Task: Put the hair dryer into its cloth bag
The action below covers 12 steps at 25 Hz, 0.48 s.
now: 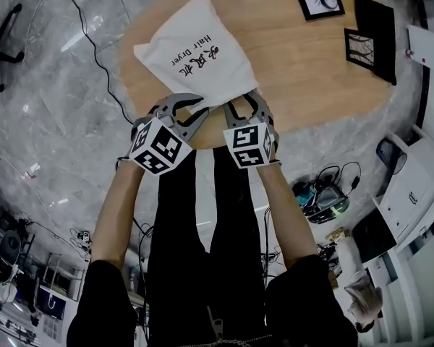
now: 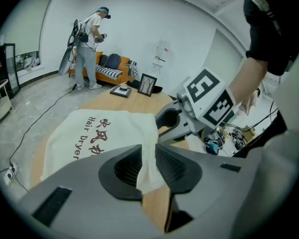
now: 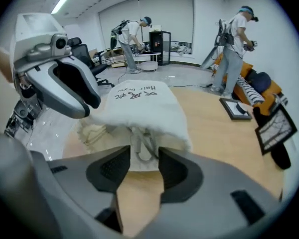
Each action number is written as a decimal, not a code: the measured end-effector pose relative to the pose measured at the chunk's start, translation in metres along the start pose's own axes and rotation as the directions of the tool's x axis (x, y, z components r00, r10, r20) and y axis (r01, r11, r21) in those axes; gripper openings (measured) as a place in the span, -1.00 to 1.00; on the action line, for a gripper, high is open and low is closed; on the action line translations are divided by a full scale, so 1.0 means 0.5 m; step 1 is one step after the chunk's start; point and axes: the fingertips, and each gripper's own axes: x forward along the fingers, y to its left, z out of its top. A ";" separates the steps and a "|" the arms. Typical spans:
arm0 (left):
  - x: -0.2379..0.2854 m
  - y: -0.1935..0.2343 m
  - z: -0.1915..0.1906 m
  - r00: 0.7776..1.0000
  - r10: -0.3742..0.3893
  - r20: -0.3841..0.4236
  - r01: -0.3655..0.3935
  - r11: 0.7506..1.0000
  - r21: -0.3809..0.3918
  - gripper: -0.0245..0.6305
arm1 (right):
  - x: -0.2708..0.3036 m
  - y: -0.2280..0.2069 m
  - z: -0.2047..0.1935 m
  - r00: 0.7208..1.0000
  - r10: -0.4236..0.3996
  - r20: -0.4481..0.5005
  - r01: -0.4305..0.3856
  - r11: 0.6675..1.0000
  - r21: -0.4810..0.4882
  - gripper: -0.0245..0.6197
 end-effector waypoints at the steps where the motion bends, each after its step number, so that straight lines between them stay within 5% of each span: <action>1: -0.004 0.001 0.002 1.000 0.005 0.005 -0.005 1.000 -0.007 -0.64 | -0.013 -0.005 -0.005 1.000 -0.001 -0.007 0.002 1.000 0.029 -0.37; 6: -0.033 0.002 0.018 0.999 0.033 0.028 -0.031 0.998 -0.054 -0.64 | -0.081 -0.011 -0.009 1.000 -0.010 0.008 0.010 0.997 0.082 -0.86; 12: -0.087 -0.011 0.085 0.989 0.114 0.092 -0.105 0.990 -0.093 -0.64 | -0.169 -0.005 0.017 0.995 0.014 0.100 -0.032 0.983 0.183 -0.89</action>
